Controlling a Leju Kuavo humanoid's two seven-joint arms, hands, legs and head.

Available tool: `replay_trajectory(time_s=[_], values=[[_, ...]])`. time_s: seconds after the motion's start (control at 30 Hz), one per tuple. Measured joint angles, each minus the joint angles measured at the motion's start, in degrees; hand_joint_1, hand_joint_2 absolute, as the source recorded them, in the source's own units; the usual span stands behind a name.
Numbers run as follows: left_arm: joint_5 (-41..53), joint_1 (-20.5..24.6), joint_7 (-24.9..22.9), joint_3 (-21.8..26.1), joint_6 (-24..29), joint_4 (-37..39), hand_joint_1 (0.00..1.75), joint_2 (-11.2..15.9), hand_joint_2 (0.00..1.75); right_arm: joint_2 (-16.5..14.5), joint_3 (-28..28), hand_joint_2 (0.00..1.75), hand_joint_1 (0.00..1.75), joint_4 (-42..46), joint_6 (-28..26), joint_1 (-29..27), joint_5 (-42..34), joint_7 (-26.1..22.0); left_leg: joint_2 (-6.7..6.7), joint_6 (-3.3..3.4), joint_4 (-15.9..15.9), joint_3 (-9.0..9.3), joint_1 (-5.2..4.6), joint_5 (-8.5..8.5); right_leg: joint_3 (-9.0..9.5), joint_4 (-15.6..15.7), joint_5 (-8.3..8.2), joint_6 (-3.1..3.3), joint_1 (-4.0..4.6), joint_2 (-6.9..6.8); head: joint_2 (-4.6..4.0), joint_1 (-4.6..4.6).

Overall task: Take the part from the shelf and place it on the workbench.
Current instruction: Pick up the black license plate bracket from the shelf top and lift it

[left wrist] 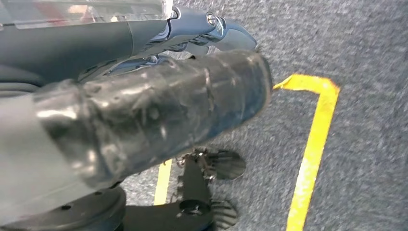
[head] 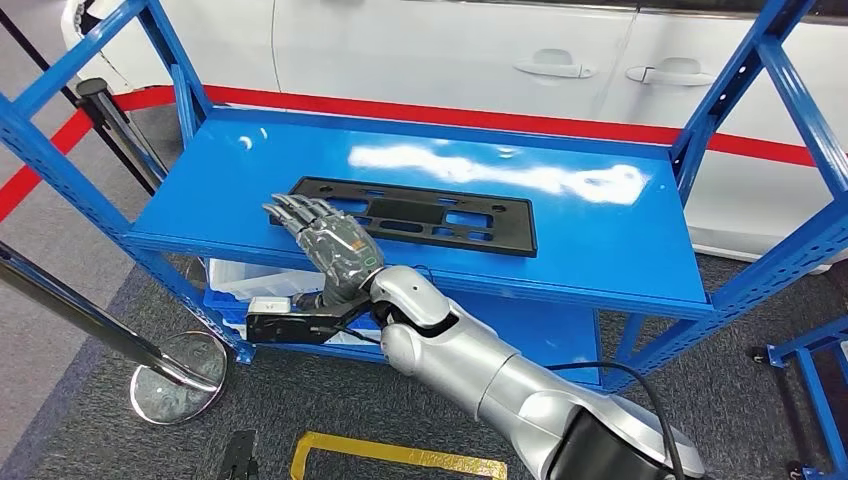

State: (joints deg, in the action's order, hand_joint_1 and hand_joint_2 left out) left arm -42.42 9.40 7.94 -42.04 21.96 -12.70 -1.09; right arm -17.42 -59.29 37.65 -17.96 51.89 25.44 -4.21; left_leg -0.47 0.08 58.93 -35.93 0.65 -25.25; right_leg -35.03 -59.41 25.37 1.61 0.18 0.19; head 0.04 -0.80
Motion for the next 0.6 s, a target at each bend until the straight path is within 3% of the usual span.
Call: replay_trajectory(time_s=[0.07, 0.13, 0.2, 0.23, 0.27, 0.3, 0.37, 0.4, 0.5, 0.57, 0.6], values=[[-0.07, -0.15, 0.01, 0.01, -0.02, 0.0, 0.0, 0.01, 0.0, -0.43, -0.31, 1.75, 0.0, -1.86, -0.05, 1.01, 0.19, 0.2, 0.08, -0.67, 2.61, -1.1, 0.13, -1.8, 0.31, 0.6, -0.37, 0.5, -0.34, -0.01, 0.0, -0.18], [-0.11, -0.25, 0.01, 0.01, -0.03, 0.0, 0.0, -0.01, 0.0, -0.89, -0.66, 1.75, 0.0, -3.33, -0.14, 1.61, 0.22, 0.29, 0.12, -1.27, 9.22, -4.17, 0.32, -5.15, 0.35, 0.7, -0.44, 0.74, -0.4, -0.03, 0.0, -0.32], [-0.26, -0.39, -0.03, 0.02, -0.02, 0.0, 0.0, -0.02, 0.0, -1.11, -0.99, 1.75, 0.0, -4.73, -0.4, 1.72, 0.56, 1.02, 0.13, -1.71, 14.45, -6.77, 0.5, -6.68, 0.3, 0.56, -0.36, 0.79, -0.36, -0.03, 0.0, -0.31], [-0.39, -0.48, -0.05, 0.03, 0.0, 0.0, 0.0, -0.01, 0.0, -1.18, -1.15, 1.75, 0.0, -5.43, -0.65, 1.77, 0.97, 1.78, 0.14, -1.83, 14.35, -6.78, 0.57, -5.96, 0.28, 0.45, -0.31, 0.77, -0.37, -0.01, 0.0, -0.32], [-0.55, -0.56, -0.08, 0.06, 0.04, 0.0, 0.0, 0.01, 0.0, -1.24, -1.26, 1.75, 0.0, -6.08, -0.97, 1.91, 1.53, 2.74, 0.15, -1.87, 12.1, -5.71, 0.63, -4.36, 0.28, 0.32, -0.23, 0.69, -0.4, 0.03, 0.0, -0.32], [-0.68, -0.63, -0.09, 0.09, 0.09, 0.0, 0.0, 0.03, 0.0, -1.27, -1.32, 1.75, 0.0, -6.71, -1.32, 2.21, 2.22, 3.78, 0.16, -1.85, 8.37, -3.87, 0.69, -2.41, 0.28, 0.18, -0.13, 0.56, -0.45, 0.09, 0.0, -0.32], [-0.83, -0.65, -0.1, 0.14, 0.16, 0.0, 0.0, 0.03, 0.0, -1.29, -1.34, 1.75, 0.0, -8.01, -1.88, 3.32, 3.73, 5.91, 0.09, -1.41, 1.93, -0.61, 0.51, -0.24, 0.11, -0.12, 0.07, 0.09, -0.3, 0.21, 0.0, -0.31], [-0.82, -0.72, -0.13, 0.15, 0.17, 0.0, 0.0, 0.02, 0.0, -1.27, -1.34, 1.75, 0.0, -8.69, -2.04, 3.95, 4.51, 6.97, 0.03, -1.05, 0.36, 0.16, 0.38, 0.01, 0.03, -0.18, 0.09, -0.18, -0.22, 0.25, 0.0, -0.3], [-0.79, -1.26, -0.3, 0.16, 0.17, 0.0, 0.0, -0.08, 0.0, -0.94, -1.34, 1.75, 0.0, -10.43, -2.29, 5.17, 6.41, 9.77, 0.02, 0.17, -0.25, 0.35, 0.33, 0.11, -0.03, -0.08, 0.09, -1.02, -0.18, 0.35, 0.0, -0.27], [-0.78, -1.44, -0.29, 0.16, 0.15, 0.0, 0.0, -0.21, 0.0, -0.41, -1.34, 1.75, 0.0, -11.35, -1.92, 5.73, 7.41, 10.96, 0.12, 0.93, -0.64, 0.51, 0.52, 0.38, -1.04, -2.29, 1.66, -1.61, -0.25, 0.31, 0.0, -0.17], [-0.76, -1.43, -0.24, 0.16, 0.14, 0.0, 0.0, -0.24, 0.0, -0.09, -1.34, 1.75, 0.0, -11.79, -1.42, 6.0, 7.91, 11.4, 0.18, 1.23, -0.74, 0.55, 0.52, 0.44, -2.34, -5.09, 3.23, -1.81, -0.33, 0.27, 0.0, -0.14]])
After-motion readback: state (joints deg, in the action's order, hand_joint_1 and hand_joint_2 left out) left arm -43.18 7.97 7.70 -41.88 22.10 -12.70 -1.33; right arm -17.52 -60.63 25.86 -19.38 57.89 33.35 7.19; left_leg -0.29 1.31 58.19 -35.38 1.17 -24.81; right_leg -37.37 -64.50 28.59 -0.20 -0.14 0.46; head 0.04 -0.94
